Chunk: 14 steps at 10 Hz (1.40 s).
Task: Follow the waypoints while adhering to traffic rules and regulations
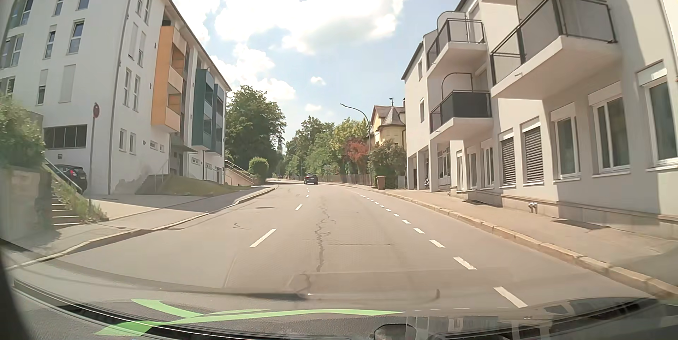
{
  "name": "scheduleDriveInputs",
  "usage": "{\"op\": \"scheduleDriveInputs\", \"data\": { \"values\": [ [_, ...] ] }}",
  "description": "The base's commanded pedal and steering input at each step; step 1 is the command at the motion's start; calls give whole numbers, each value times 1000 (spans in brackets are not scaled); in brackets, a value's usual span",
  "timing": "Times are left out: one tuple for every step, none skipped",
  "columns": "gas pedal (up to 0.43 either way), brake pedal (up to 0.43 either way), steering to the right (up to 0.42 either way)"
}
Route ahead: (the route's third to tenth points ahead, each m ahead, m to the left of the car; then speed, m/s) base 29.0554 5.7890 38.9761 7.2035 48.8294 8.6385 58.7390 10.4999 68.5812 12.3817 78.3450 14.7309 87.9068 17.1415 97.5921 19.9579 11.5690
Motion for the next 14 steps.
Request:
{"op": "scheduleDriveInputs", "data": {
  "values": [
    [268, 0, -24],
    [268, 0, -24],
    [268, 0, -25],
    [268, 0, -25],
    [268, 0, -26],
    [268, 0, -26],
    [268, 0, -26],
    [268, 0, -25],
    [268, 0, -25],
    [268, 0, -24],
    [268, 0, -23],
    [268, 0, -23],
    [268, 0, -23],
    [268, 0, -22]
  ]
}}
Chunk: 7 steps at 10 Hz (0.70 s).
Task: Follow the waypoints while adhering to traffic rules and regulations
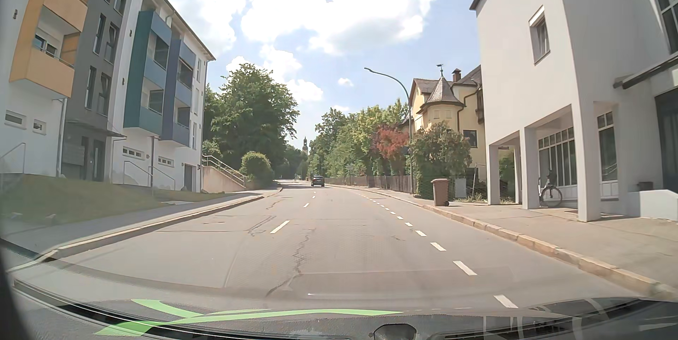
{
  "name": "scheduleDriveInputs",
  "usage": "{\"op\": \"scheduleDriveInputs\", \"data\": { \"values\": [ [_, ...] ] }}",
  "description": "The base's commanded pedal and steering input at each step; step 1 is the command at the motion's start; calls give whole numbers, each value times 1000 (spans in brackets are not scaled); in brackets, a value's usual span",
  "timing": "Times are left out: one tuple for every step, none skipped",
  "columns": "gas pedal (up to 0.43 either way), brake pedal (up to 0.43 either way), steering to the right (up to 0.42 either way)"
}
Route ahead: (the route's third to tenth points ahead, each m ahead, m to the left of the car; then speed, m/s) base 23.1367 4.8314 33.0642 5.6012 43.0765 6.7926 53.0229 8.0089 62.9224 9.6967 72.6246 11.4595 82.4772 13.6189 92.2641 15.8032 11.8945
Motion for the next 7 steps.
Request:
{"op": "scheduleDriveInputs", "data": {
  "values": [
    [268, 0, -22],
    [268, 0, -22],
    [268, 0, -22],
    [268, 0, -21],
    [268, 0, -20],
    [268, 0, -19],
    [268, 0, -19]
  ]
}}
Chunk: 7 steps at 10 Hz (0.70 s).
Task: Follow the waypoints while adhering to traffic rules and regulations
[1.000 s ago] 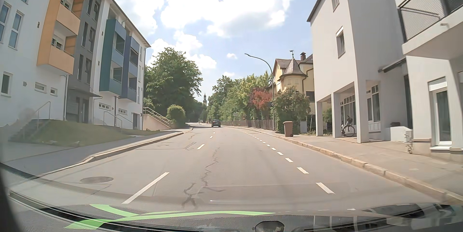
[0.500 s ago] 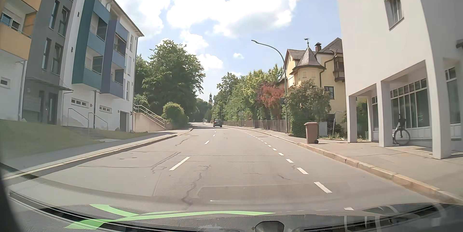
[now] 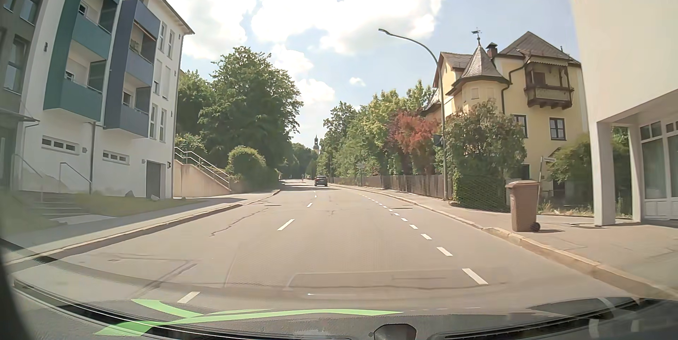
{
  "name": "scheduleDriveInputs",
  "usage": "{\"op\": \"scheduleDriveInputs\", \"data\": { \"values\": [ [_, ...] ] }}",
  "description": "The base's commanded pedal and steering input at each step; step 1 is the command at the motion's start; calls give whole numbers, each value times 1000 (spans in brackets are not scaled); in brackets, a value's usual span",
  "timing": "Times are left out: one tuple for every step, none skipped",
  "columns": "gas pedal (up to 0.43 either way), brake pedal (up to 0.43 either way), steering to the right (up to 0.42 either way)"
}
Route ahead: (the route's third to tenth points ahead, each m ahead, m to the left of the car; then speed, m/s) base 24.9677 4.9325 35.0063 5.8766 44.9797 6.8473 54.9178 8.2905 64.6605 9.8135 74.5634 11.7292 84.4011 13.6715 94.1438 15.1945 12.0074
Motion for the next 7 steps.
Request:
{"op": "scheduleDriveInputs", "data": {
  "values": [
    [268, 0, -18],
    [268, 0, -17],
    [268, 0, -17],
    [260, 0, -17],
    [260, 0, -20],
    [260, 0, -20],
    [260, 0, -20]
  ]
}}
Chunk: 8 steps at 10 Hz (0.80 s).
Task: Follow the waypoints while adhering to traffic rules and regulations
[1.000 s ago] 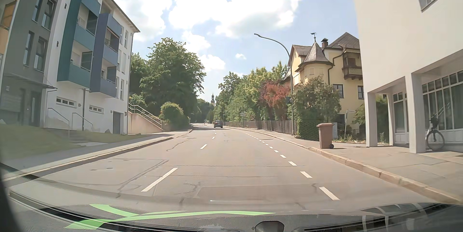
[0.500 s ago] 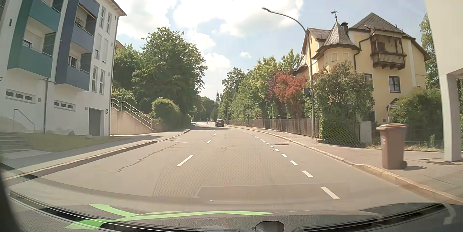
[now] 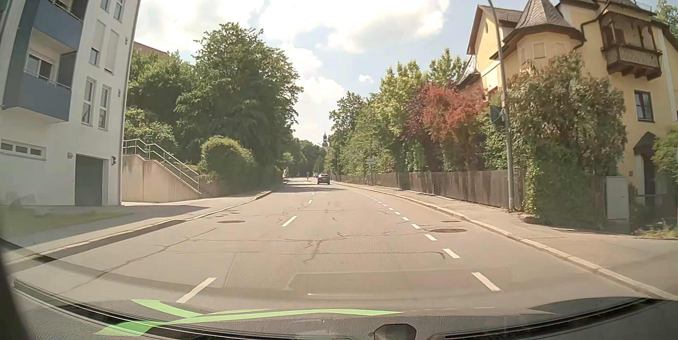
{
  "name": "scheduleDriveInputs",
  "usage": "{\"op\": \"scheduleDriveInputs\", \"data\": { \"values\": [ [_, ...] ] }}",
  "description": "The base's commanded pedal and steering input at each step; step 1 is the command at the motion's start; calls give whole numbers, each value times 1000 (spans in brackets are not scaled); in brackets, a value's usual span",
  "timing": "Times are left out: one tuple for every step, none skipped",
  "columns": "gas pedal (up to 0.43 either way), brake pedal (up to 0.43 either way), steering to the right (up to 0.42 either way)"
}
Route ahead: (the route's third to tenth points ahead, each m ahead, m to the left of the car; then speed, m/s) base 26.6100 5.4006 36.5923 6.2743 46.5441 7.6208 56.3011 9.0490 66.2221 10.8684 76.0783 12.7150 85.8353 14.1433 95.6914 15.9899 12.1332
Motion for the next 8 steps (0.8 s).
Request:
{"op": "scheduleDriveInputs", "data": {
  "values": [
    [248, 0, -20],
    [248, 0, -20],
    [248, 0, -20],
    [240, 0, -20],
    [240, 0, -20],
    [240, 0, -20],
    [240, 0, -20],
    [240, 0, -20]
  ]
}}
